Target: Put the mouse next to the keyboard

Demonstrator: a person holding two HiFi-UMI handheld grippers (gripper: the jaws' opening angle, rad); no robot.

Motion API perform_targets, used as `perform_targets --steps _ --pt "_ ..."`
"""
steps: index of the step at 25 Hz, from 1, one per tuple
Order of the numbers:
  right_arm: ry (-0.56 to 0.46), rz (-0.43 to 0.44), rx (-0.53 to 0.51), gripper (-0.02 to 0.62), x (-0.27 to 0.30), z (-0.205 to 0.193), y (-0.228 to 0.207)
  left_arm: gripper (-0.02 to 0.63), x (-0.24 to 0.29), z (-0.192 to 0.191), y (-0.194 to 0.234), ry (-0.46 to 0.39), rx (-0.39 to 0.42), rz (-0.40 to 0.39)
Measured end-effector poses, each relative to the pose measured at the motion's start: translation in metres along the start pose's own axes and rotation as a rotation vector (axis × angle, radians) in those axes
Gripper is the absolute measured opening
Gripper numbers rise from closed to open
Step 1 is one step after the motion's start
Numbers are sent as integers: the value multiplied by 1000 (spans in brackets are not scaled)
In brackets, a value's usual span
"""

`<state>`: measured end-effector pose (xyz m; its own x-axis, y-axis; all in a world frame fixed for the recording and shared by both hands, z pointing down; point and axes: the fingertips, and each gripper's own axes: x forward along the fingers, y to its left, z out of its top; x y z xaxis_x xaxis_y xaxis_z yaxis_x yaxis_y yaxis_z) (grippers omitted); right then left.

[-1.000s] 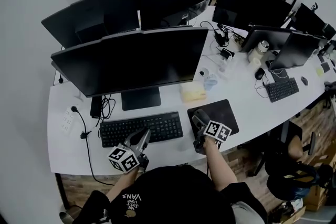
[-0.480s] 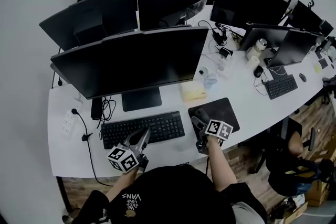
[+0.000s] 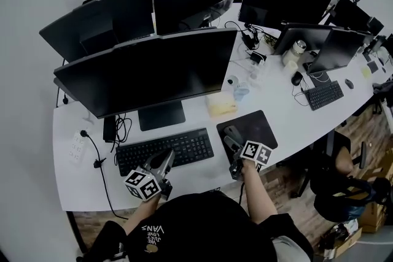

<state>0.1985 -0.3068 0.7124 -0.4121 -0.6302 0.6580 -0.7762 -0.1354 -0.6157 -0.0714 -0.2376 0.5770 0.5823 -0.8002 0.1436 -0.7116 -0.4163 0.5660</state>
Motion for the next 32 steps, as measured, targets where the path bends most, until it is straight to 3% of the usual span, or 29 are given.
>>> perform_targets --steps 8,16,21,30,32 --pt "-103 8 -155 521 -25 11 30 2 -3 5 1 8 7 -22" --pt "-330 103 -304 458 -72 10 99 2 -15 13 2 34 29 -81" --pt "-393 127 -357 341 -94 -18 132 2 -27 17 0 55 51 -142" --pt "-547 70 -432 6 -137 -58 165 2 -55 28 -5 64 89 -245" --pt "-567 64 -455 5 -148 -66 170 2 -61 26 -7 65 89 -258"
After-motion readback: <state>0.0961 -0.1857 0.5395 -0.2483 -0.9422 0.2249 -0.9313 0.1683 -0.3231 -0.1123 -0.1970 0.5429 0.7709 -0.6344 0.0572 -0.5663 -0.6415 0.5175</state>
